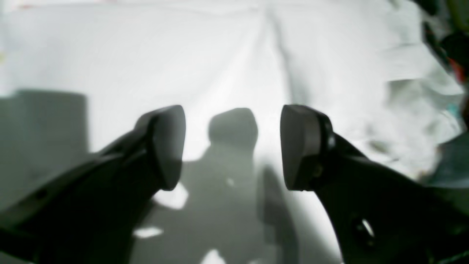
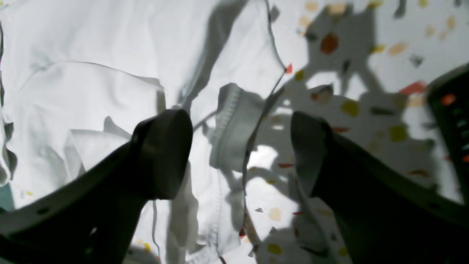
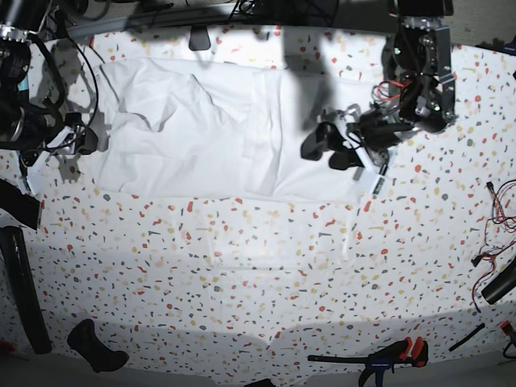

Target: Fold the T-shirt properly

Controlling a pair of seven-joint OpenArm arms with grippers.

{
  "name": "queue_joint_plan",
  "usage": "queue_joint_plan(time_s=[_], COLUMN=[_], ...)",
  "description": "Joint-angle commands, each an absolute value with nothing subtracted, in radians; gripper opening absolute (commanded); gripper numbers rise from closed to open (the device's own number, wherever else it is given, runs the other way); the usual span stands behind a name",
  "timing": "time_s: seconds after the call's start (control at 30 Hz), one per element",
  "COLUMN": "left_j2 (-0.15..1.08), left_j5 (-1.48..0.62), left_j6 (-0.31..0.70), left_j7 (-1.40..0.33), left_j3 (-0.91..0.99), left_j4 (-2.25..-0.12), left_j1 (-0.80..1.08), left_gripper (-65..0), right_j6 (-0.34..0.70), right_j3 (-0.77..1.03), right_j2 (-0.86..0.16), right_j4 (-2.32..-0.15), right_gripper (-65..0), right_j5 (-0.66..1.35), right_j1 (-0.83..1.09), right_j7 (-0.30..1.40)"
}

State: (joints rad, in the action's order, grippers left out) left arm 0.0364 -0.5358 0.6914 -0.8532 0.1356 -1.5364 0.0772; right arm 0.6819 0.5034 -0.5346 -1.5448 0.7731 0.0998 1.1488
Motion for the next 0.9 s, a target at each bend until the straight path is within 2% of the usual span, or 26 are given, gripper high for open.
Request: queue_joint_plan(time_s=[0.0, 0.4, 0.57, 0.73, 0.87], left_j2=[0.050, 0.064, 0.064, 0.064, 0.064], left_j5=[-0.540, -0.576, -0.577, -0.577, -0.577], left_j6=[0.698, 0.698, 0.698, 0.698, 0.698], left_j7=[-0.836, -0.836, -0.836, -0.836, -0.836], left_j3=[0.136, 0.136, 0.136, 0.136, 0.136], left_j4=[-1.554, -1.554, -1.554, -1.554, -1.554], left_j1=[0.064, 0.066, 0.066, 0.067, 0.067], left_gripper=[-25.9, -25.9, -25.9, -25.9, -25.9], right_j6=[0.688, 0.698, 0.698, 0.698, 0.698], right_j3=[0.510, 0.510, 0.510, 0.509, 0.509], right_j2=[-0.557, -0.556, -0.546, -0.491, -0.452], right_j4=[-1.535, -1.266, -1.247, -1.247, -1.247], right_gripper=[-21.0, -21.0, -21.0, -21.1, -21.1], right_j5=[0.796, 1.007, 1.007, 1.007, 1.114], right_j1=[0.089, 0.083, 0.083, 0.083, 0.083], right_j7=[1.134, 1.134, 1.134, 1.164, 1.253])
